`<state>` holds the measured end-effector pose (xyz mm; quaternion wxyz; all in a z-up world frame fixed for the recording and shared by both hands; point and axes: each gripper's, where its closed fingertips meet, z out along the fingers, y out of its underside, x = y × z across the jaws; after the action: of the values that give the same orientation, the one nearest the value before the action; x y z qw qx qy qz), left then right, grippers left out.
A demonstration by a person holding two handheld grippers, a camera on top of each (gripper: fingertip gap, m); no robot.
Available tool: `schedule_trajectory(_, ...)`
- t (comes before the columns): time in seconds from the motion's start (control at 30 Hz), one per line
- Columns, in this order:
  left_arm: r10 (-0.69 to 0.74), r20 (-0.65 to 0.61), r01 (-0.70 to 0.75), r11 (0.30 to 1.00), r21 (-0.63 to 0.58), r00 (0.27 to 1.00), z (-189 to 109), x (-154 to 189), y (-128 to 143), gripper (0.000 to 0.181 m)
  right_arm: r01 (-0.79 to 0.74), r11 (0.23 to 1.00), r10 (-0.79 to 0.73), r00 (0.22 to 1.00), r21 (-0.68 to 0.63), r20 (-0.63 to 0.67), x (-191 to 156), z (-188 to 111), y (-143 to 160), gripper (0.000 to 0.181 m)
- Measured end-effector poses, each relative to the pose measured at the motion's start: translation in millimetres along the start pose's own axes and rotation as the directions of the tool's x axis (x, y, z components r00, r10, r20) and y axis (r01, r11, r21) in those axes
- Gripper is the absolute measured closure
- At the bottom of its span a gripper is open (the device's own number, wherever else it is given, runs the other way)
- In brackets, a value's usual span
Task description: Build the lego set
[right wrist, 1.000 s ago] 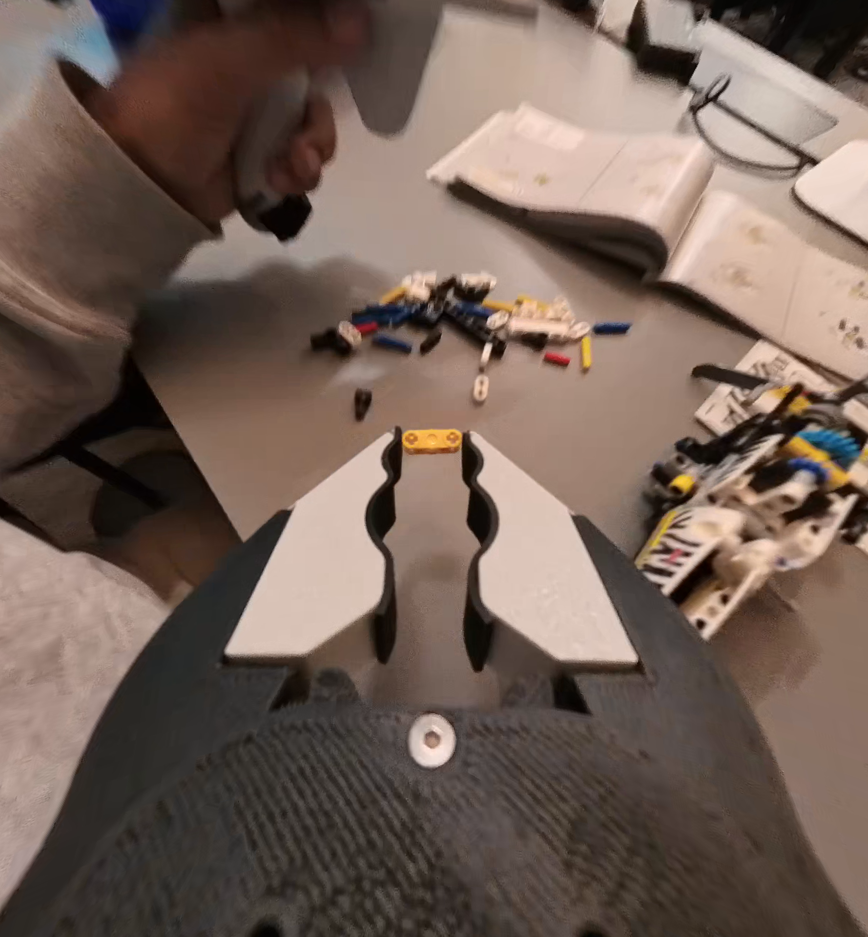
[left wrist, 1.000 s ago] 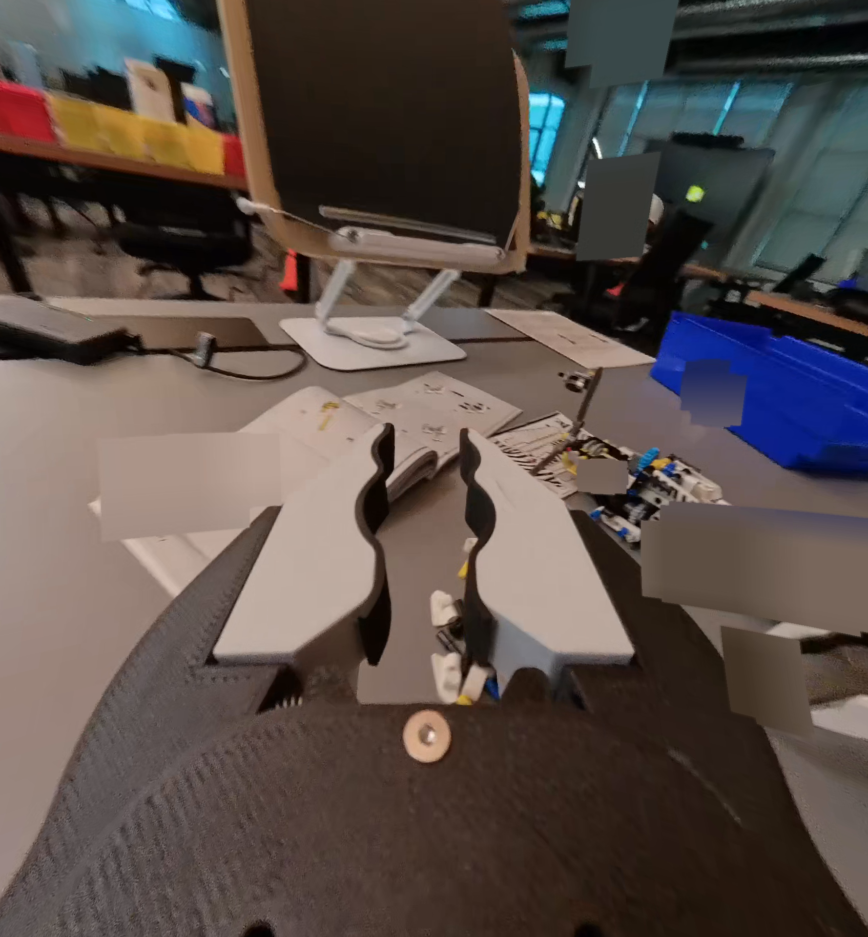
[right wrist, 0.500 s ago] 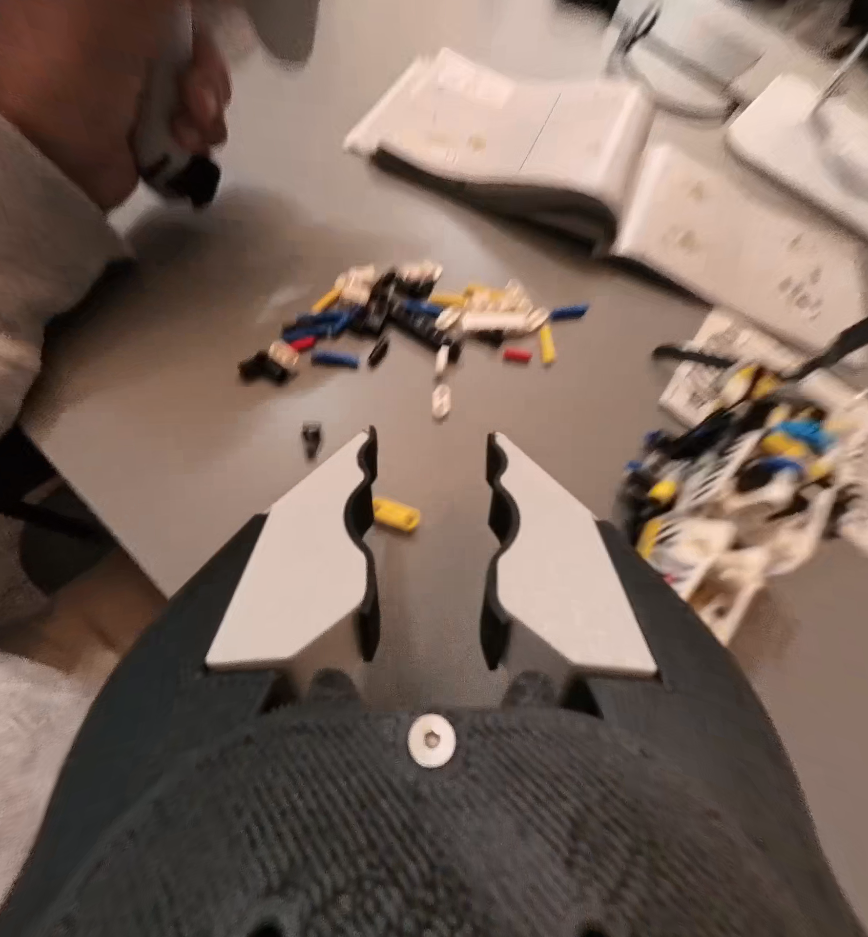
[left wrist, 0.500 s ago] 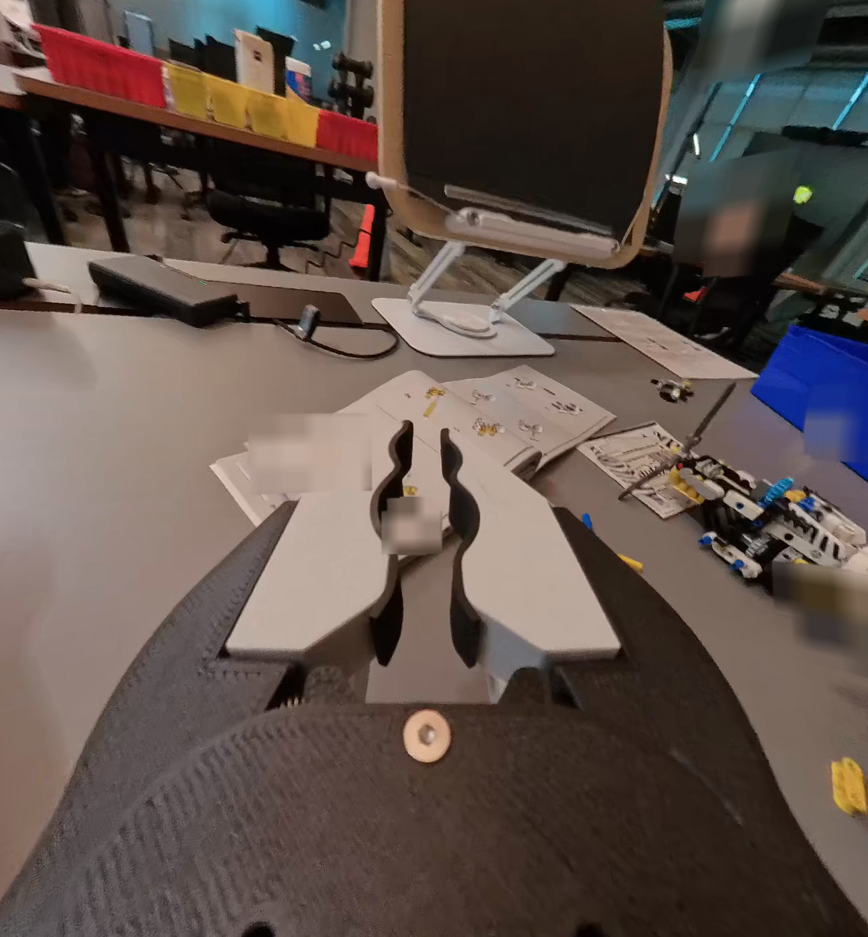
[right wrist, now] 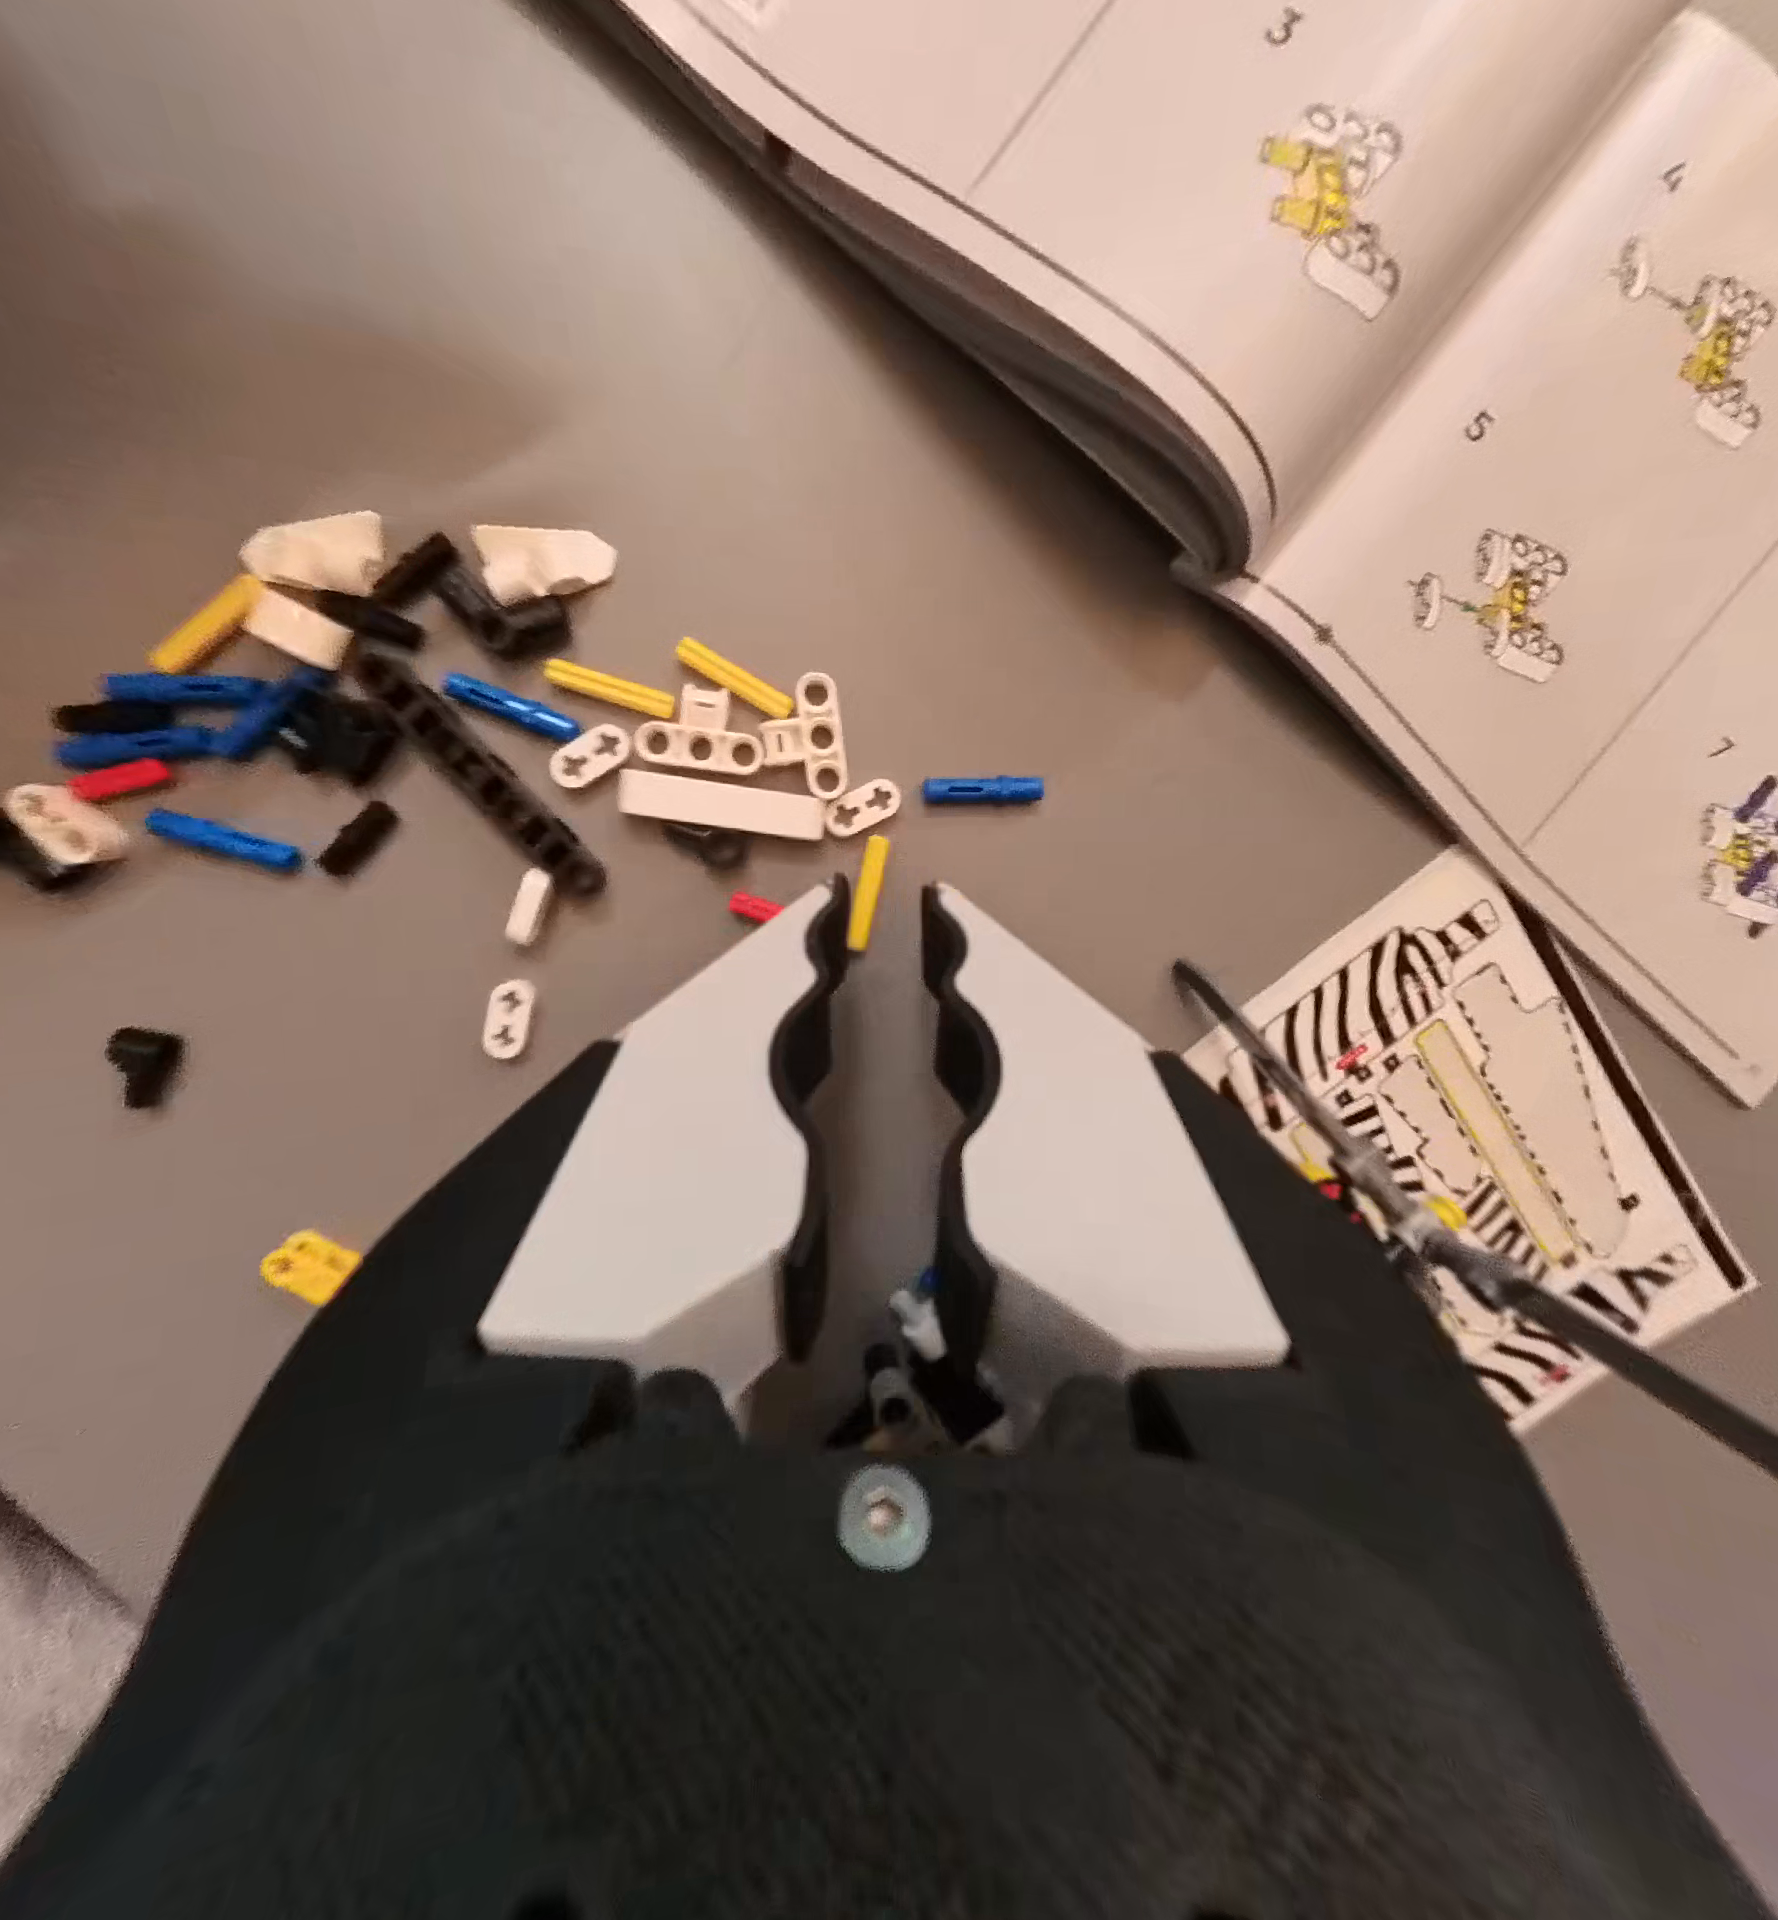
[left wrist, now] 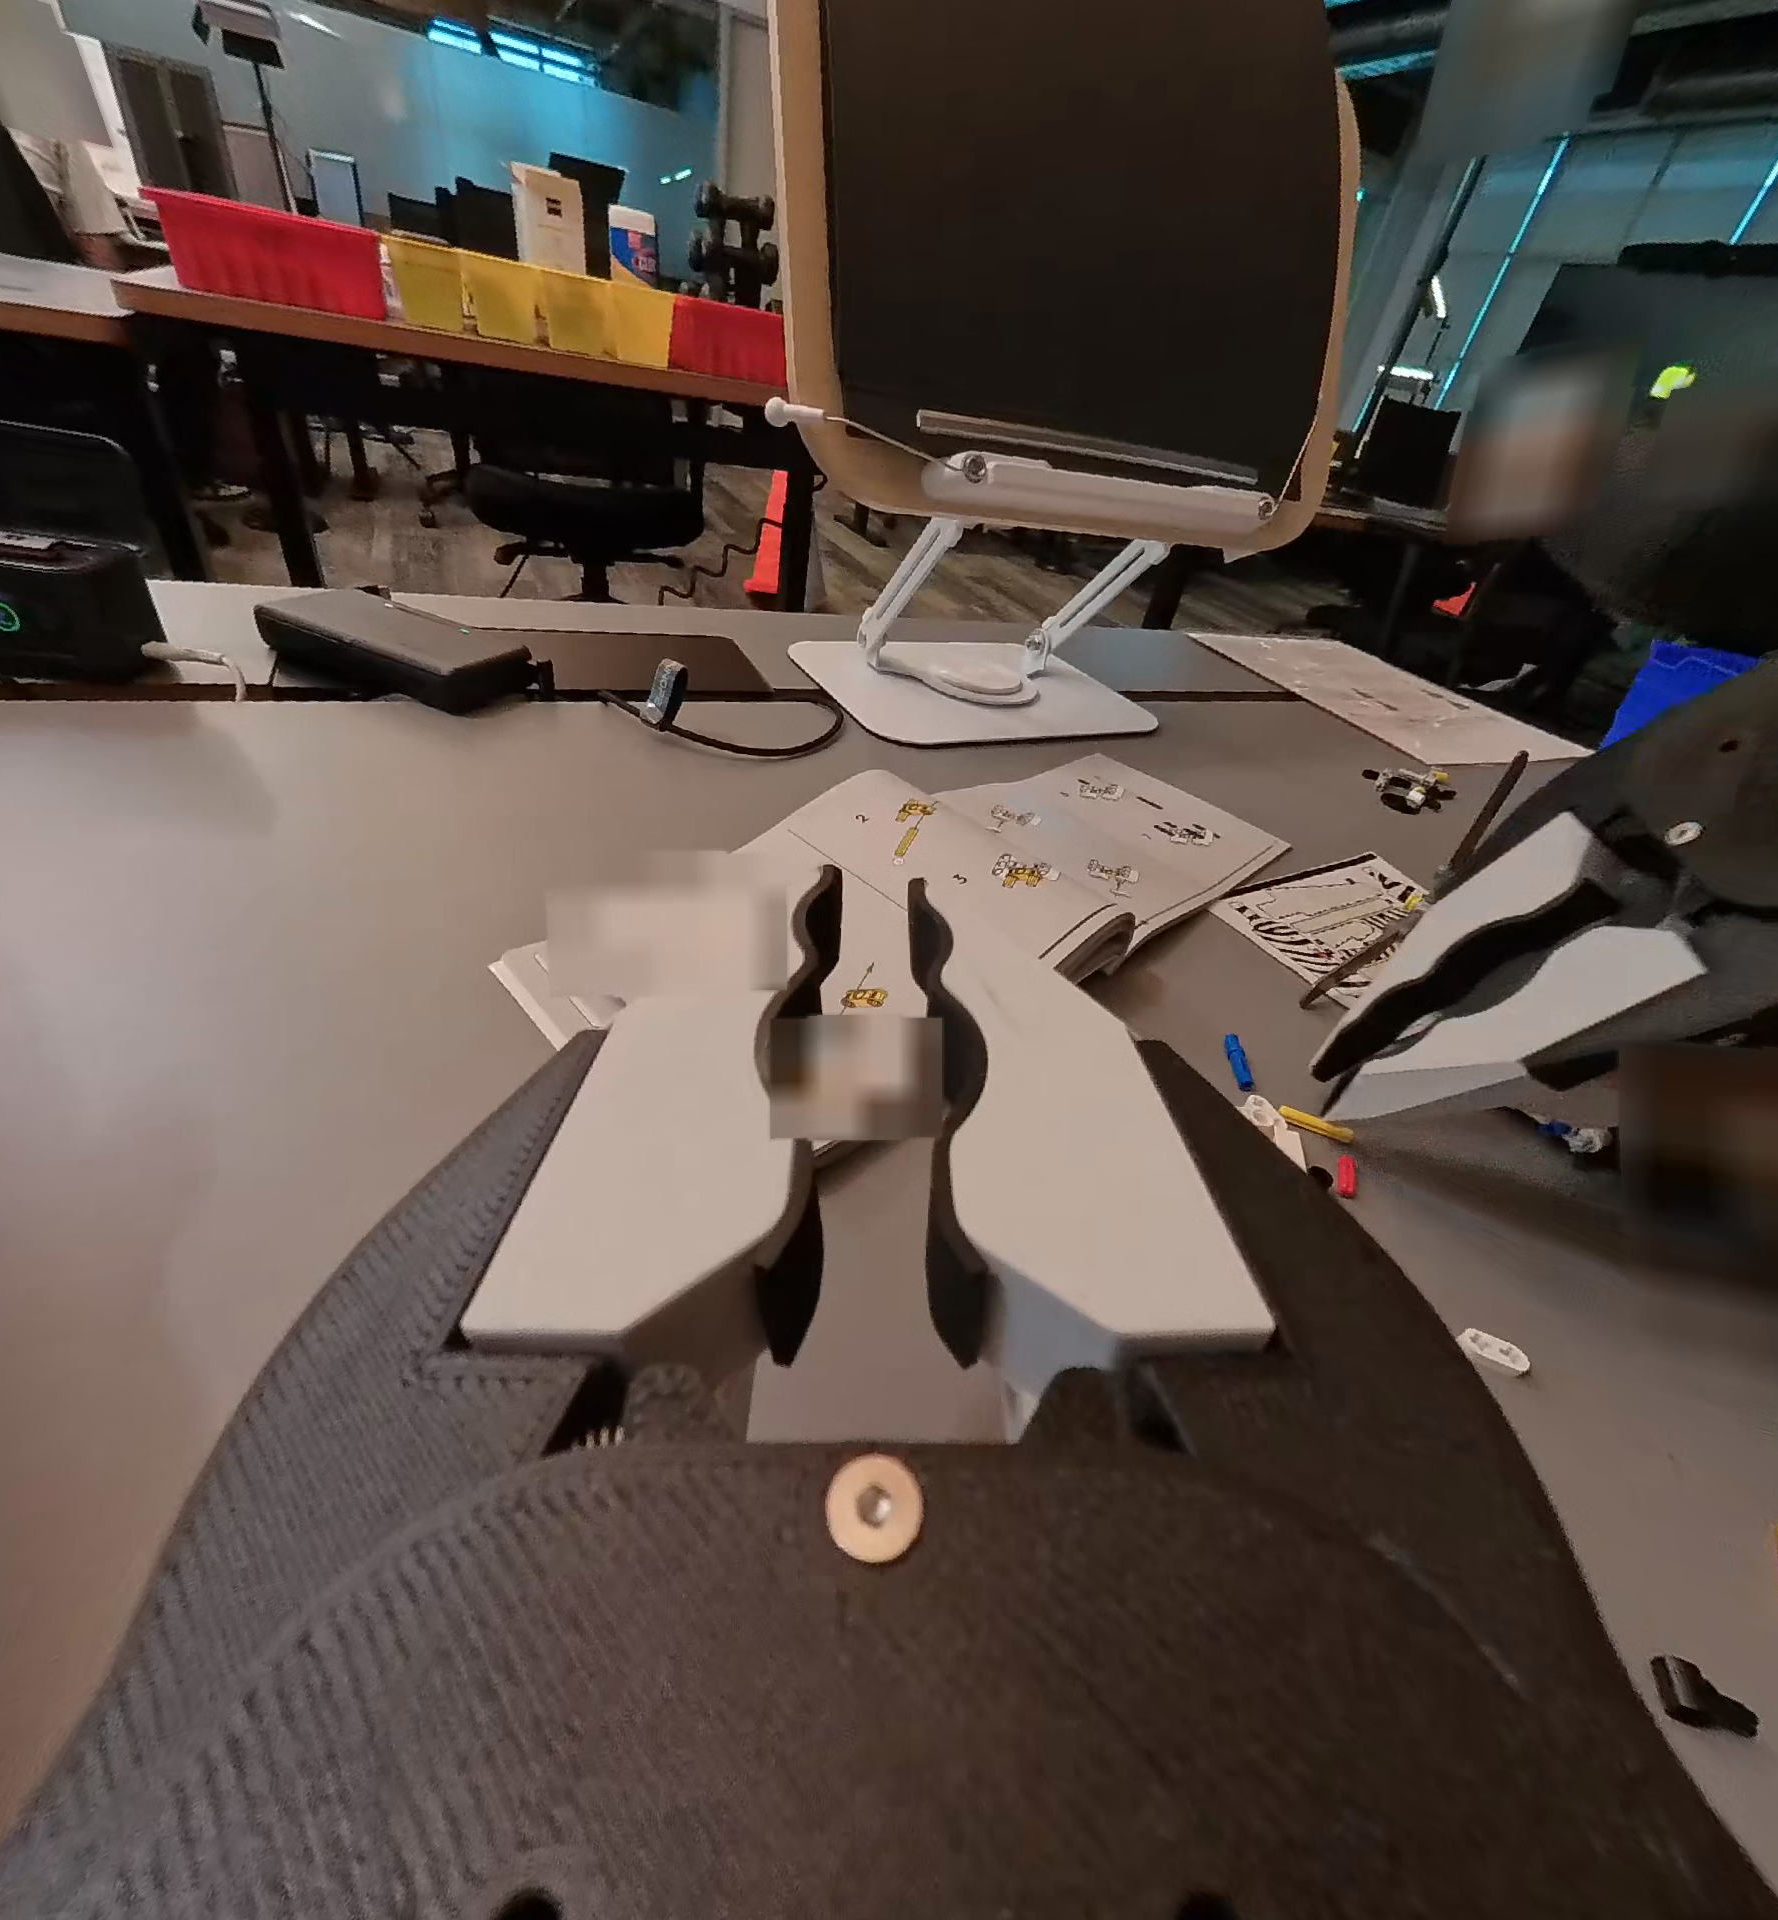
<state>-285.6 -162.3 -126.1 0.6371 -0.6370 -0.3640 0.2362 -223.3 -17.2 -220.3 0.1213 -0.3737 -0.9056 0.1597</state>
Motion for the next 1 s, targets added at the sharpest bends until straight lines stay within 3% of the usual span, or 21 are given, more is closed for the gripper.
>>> schedule_trajectory(0.17,-0.025,-0.010,0.025,1.000,0.002,1.000,1,0,0,0.172,-0.053,0.997,0.056,0.997,-0.059,0.055,-1,10,3,0.168)
schedule_trajectory(0.23,-0.023,-0.010,0.023,1.000,-0.002,1.000,1,0,0,0.172,-0.049,0.997,0.053,0.996,-0.057,0.072,-2,11,1,0.179)
schedule_trajectory(0.37,-0.027,-0.015,0.027,1.000,0.005,1.000,0,1,-1,0.172,0.000,0.998,0.002,0.999,-0.062,0.033,-1,5,1,0.179)
schedule_trajectory(0.43,-0.031,-0.029,0.031,0.999,0.010,0.999,-1,3,-1,0.171,0.022,1.000,-0.021,0.999,0.005,-0.026,2,-13,-6,0.179)
schedule_trajectory(0.53,0.055,-0.115,-0.055,0.998,0.011,0.992,1,28,-2,0.166,0.018,0.968,-0.020,1.000,0.249,0.004,-16,-55,-33,0.179)
schedule_trajectory(0.63,0.208,-0.330,-0.211,0.977,0.027,0.921,1,95,6,0.165,-0.116,0.827,0.046,0.989,0.550,0.139,-38,-111,-59,0.179)
schedule_trajectory(0.73,0.281,-0.452,-0.257,0.960,0.114,0.847,-6,150,6,0.156,-0.351,0.541,0.094,0.928,0.765,0.359,-52,-168,-78,0.180)
schedule_trajectory(0.8,0.302,-0.445,-0.233,0.951,0.203,0.843,-11,167,-6,0.152,-0.465,0.390,0.081,0.877,0.795,0.473,-61,-187,-85,0.180)
schedule_trajectory(0.87,0.297,-0.428,-0.187,0.942,0.281,0.854,-18,174,-19,0.151,-0.518,0.348,0.060,0.844,0.781,0.533,-69,-188,-88,0.180)
schedule_trajectory(1.0,0.303,-0.355,-0.168,0.916,0.363,0.884,-29,161,-33,0.160,-0.564,0.352,0.070,0.812,0.747,0.580,-70,-183,-86,0.180)
